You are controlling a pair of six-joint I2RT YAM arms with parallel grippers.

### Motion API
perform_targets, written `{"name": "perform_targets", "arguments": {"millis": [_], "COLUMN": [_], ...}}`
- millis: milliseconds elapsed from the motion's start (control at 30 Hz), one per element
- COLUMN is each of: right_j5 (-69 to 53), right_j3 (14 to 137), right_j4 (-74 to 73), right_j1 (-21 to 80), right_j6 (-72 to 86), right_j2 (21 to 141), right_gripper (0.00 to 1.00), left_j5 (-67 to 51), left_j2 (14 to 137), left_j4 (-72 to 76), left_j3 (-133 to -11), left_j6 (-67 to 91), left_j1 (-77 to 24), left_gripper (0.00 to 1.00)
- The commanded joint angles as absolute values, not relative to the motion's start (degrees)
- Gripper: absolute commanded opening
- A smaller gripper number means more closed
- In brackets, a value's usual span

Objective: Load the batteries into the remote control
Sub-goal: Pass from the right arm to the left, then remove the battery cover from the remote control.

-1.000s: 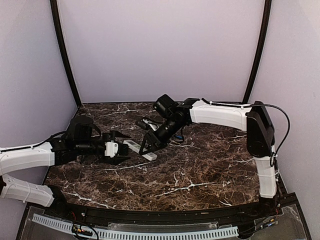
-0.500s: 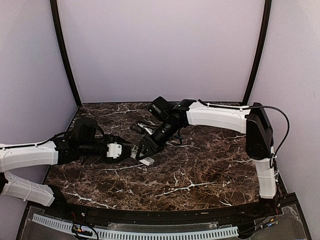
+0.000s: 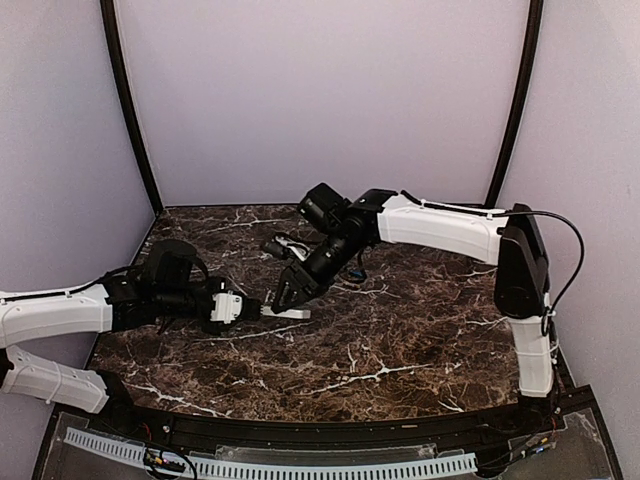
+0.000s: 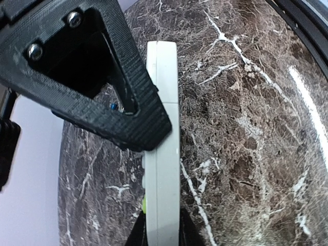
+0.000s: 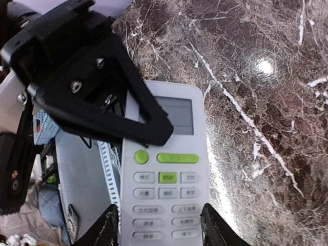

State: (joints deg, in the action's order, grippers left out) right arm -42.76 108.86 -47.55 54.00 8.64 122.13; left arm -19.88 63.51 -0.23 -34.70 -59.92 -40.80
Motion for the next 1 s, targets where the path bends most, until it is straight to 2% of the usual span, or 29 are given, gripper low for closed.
{"name": "perform_targets", "arguments": {"millis": [0, 67, 133, 233, 333, 467, 667, 733, 867, 967], "right_j5": [-34.7, -31.6, -29.8, -30.7, -31.5, -31.5, -35.7, -37.6, -36.8, -36.9], "right_j3": [109.6, 106.5, 101.8, 94.7, 91.0, 90.3, 92.4, 92.1, 91.2, 91.2], "right_j4": [-48.2, -44.6, -39.4, -32.5, -29.0, -27.0, -28.8, -28.9, -28.5, -29.1], "right_j1": [54.8, 54.5, 54.5, 54.6, 54.6, 55.2, 55.6, 55.7, 56.2, 56.4], "right_j6": [1.4, 0.4, -1.9, -5.7, -9.5, -12.6, -13.6, -13.7, -13.1, -13.1], "right_j2": [115.0, 110.6, 106.0, 100.8, 98.4, 98.5, 101.0, 101.2, 101.5, 102.1], "right_gripper": [0.55, 0.75, 0.88, 0.90, 0.89, 0.83, 0.67, 0.59, 0.38, 0.33], "left_j5": [-21.9, -23.2, -25.9, -30.1, -32.7, -34.0, -35.5, -35.4, -35.4, -35.7], "left_j2": [59.8, 59.7, 60.2, 60.9, 60.6, 59.4, 58.7, 58.7, 59.1, 59.2], "left_j4": [2.5, -0.8, -7.2, -15.0, -16.5, -16.2, -14.9, -14.7, -14.8, -14.6], "left_j3": [-37.8, -40.2, -43.1, -46.5, -47.4, -46.9, -47.1, -47.0, -47.0, -47.0], "left_j6": [-45.5, -39.3, -35.7, -32.4, -28.8, -29.0, -27.7, -27.6, -27.7, -27.4], "left_j1": [-40.7, -40.7, -40.7, -40.7, -40.7, -40.7, -40.7, -40.7, -40.7, -40.7], "left_gripper": [0.00, 0.00, 0.00, 0.00, 0.00, 0.00, 0.00, 0.00, 0.00, 0.00]}}
